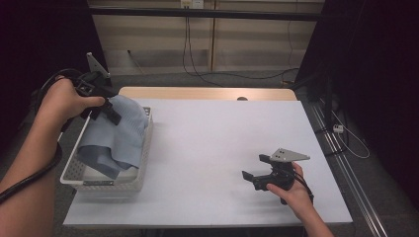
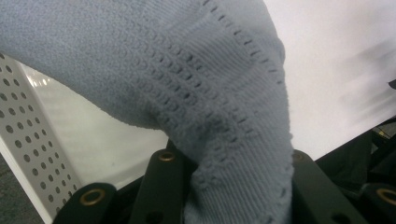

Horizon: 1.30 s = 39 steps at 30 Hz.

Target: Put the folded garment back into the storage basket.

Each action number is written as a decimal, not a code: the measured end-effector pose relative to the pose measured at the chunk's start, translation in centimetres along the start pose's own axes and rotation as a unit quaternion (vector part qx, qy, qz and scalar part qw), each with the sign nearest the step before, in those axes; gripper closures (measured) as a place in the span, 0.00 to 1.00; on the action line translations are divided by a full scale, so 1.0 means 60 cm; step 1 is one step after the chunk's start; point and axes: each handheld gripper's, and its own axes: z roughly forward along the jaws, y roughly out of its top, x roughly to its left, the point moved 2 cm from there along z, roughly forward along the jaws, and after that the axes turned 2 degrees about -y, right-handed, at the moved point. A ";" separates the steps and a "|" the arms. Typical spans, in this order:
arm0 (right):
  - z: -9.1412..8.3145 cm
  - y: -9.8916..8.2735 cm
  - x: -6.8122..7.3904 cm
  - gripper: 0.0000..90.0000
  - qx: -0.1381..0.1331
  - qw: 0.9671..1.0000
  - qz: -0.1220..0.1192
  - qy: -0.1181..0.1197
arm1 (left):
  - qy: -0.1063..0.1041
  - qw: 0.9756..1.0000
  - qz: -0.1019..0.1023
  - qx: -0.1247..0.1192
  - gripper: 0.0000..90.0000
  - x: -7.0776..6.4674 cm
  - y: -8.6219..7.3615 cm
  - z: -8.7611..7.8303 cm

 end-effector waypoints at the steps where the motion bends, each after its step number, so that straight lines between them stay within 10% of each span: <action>1: 0.000 0.000 0.000 0.07 0.001 1.000 -0.001 0.000 | 0.000 1.000 0.000 0.000 0.81 0.000 0.000 0.000; 39: 0.004 0.000 0.002 0.07 0.001 1.000 -0.001 0.003 | 0.025 0.999 -0.031 -0.015 0.80 0.051 0.015 0.041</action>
